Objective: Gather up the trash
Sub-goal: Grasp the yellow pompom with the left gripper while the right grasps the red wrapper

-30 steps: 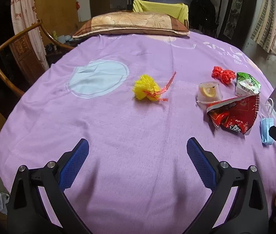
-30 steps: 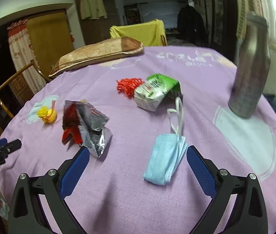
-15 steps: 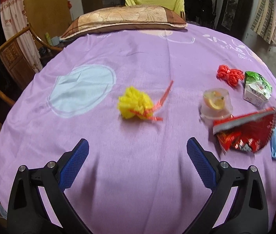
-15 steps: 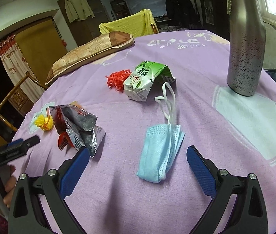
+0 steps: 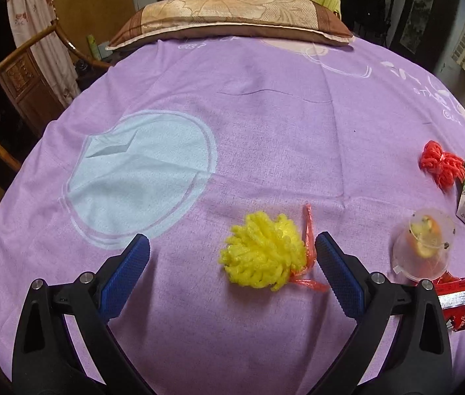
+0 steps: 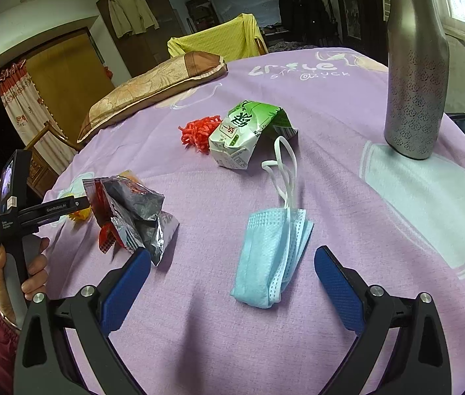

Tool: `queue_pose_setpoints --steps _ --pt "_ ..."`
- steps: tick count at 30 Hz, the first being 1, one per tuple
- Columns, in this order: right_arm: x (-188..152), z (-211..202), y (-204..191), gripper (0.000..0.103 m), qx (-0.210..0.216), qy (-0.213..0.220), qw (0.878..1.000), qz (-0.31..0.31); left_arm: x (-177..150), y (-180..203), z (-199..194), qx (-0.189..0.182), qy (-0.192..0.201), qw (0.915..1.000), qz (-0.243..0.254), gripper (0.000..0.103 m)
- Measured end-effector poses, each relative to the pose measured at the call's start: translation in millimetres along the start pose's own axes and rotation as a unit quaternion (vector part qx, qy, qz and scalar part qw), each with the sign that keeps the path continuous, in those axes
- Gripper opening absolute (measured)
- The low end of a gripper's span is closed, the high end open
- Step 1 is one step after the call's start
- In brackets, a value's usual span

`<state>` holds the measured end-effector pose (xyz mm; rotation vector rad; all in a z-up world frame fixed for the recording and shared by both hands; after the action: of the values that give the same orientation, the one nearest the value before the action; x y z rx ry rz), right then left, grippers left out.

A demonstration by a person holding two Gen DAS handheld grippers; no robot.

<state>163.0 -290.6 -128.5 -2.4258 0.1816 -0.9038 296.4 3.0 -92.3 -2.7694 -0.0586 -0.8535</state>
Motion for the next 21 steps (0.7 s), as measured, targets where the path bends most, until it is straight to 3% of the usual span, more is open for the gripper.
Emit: queue_pose_setpoints --steps 6,11,15,21 --pt "0.3 0.2 1.2 0.098 0.001 0.001 1.000 0.004 -7.6 11.8 8.3 0.008 -0.018 0.9994 0.029 0.097" --pt "-0.3 0.6 2.2 0.098 0.003 0.001 1.000 0.007 -8.7 13.4 8.1 0.013 -0.010 0.9994 0.030 0.097" --pt "-0.2 0.6 2.2 0.098 0.002 0.001 1.000 0.006 -11.4 7.6 12.2 -0.014 0.006 0.9999 0.005 0.097" --pt "0.1 0.4 2.4 0.098 0.003 0.001 1.000 0.007 -9.9 10.0 12.2 -0.012 0.007 0.9999 0.009 0.098"
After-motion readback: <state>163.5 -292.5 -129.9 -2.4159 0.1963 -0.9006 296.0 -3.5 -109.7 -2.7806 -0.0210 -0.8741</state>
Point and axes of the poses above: each gripper's, at about its wrist camera, not at the fingertips, and z roughly the way its jaws point, y to its right, x to its top, the point moved 3 cm from there along z, roughly the way its jaws point, and after that the axes turned 12 degrees about x, right-handed, at the moved point
